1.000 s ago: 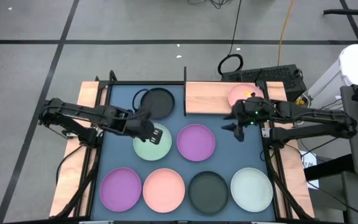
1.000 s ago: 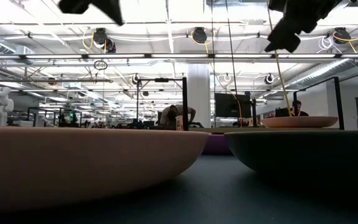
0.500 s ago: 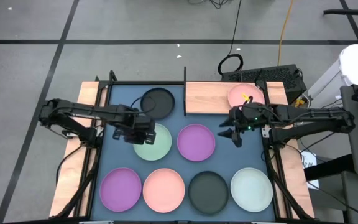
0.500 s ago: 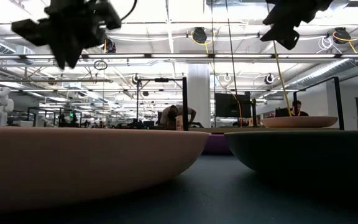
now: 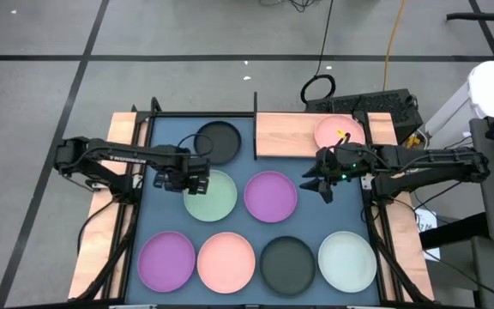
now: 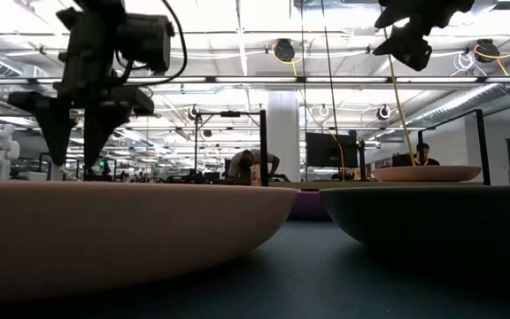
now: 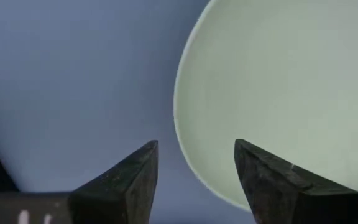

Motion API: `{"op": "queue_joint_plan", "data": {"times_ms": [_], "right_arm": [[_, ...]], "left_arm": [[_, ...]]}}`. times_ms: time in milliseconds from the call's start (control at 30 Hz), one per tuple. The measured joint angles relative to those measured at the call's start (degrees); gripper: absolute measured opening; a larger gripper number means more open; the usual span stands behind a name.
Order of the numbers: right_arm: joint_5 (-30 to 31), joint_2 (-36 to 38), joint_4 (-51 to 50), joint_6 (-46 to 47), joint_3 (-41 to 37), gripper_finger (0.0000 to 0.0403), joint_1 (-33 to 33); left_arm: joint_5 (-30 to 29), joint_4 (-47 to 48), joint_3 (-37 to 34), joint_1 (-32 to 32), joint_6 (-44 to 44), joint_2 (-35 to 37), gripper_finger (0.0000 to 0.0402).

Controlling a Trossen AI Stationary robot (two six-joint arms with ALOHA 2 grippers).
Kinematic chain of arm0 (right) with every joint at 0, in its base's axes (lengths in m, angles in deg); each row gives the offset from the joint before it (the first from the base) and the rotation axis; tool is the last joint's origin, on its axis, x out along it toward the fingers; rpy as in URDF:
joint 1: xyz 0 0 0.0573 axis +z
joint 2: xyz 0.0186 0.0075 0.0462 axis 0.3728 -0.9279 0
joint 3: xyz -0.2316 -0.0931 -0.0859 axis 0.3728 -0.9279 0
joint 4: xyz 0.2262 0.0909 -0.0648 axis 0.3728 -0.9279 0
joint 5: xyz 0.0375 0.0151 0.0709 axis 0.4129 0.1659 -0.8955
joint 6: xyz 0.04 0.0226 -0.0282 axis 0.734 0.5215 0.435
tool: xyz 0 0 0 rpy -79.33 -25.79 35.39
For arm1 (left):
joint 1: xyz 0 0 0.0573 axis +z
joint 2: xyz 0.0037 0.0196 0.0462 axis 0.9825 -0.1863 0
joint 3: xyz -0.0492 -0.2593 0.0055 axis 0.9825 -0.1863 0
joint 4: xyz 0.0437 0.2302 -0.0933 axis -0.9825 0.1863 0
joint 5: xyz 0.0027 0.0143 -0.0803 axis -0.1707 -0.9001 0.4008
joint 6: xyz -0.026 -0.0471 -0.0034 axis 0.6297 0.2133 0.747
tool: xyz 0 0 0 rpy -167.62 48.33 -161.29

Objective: Place and stack plates onto a shelf
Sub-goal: Put the green plate on the shelf

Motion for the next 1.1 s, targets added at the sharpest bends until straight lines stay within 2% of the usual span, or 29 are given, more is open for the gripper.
{"op": "queue_joint_plan", "data": {"times_ms": [167, 500, 700, 867, 1100], "right_arm": [[0.26, 0.00, 2.61, 5.48, 0.00, 0.0199, 0.73], [3.37, -0.09, 7.66, 10.07, 0.01, 0.0199, 1.47], [4.90, -0.31, 10.75, 13.69, 0.01, 0.0199, 2.16], [5.35, -1.41, 16.02, 17.35, 0.01, 0.0199, 2.21], [9.07, -4.01, 19.65, 16.36, 0.03, 0.0199, 3.11]], "left_arm": [[-0.03, -3.85, -3.67, 2.51, -3.22, 0.00, 0.0216], [-0.09, -12.81, -9.89, 6.45, -7.50, 0.00, 0.0208], [-0.29, -18.33, -13.09, 6.84, -9.53, 0.00, 0.0149], [-1.37, -19.44, -14.10, 6.85, -12.06, 0.02, 0.0090], [-1.95, -19.78, -13.20, 6.57, -13.22, 2.21, 0.0023]]}}
